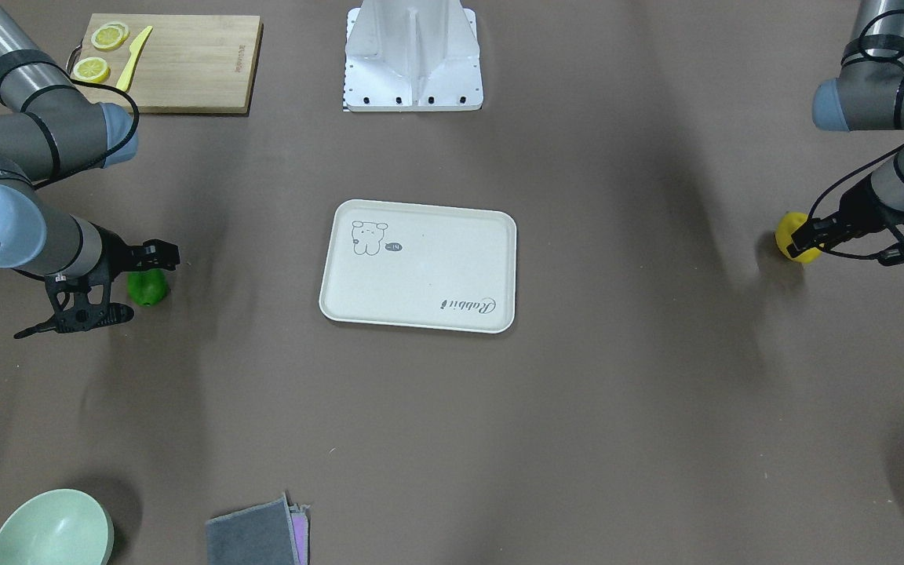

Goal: Place all lemons on tray

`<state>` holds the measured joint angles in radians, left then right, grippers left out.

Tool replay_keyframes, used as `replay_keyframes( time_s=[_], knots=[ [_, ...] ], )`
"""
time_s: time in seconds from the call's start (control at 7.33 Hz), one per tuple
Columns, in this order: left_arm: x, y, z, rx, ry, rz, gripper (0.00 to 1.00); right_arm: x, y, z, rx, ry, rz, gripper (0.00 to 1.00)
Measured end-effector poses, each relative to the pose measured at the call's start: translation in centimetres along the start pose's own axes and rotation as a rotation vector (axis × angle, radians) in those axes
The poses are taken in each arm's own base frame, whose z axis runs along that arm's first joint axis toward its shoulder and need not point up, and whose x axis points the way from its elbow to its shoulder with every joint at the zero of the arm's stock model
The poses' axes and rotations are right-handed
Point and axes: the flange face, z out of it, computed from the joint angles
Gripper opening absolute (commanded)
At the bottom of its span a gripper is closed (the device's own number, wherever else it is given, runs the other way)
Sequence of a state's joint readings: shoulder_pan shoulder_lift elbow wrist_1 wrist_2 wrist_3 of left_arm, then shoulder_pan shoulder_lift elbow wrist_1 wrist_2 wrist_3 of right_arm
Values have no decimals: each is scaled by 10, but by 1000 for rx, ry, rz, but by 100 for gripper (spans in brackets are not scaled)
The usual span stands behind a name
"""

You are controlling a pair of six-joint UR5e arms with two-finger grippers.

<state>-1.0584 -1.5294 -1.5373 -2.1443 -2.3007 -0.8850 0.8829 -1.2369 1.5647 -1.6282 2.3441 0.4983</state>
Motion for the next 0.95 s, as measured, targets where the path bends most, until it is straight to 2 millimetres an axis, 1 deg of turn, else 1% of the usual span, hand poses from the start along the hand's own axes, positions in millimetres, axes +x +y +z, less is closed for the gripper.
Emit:
replay_keyframes(
  time_s=[0.14,0.27,0.41,0.55,0.68,0.95],
  knots=[
    [3,-2,-2,-19,6,8,0,0,-5,5,3,2,-6,90],
    [9,-13,-11,-32,2,26,0,1,-8,6,7,6,-7,84],
    [16,-33,-31,-39,-11,43,0,3,-9,6,10,7,-5,78],
    [30,-55,-58,-45,-28,59,0,4,-10,5,12,7,-3,76],
    [51,-74,-86,-54,-42,66,0,5,-10,5,12,7,-2,66],
    [109,-100,-134,-71,-60,54,0,7,-10,6,10,10,0,42]
  ],
)
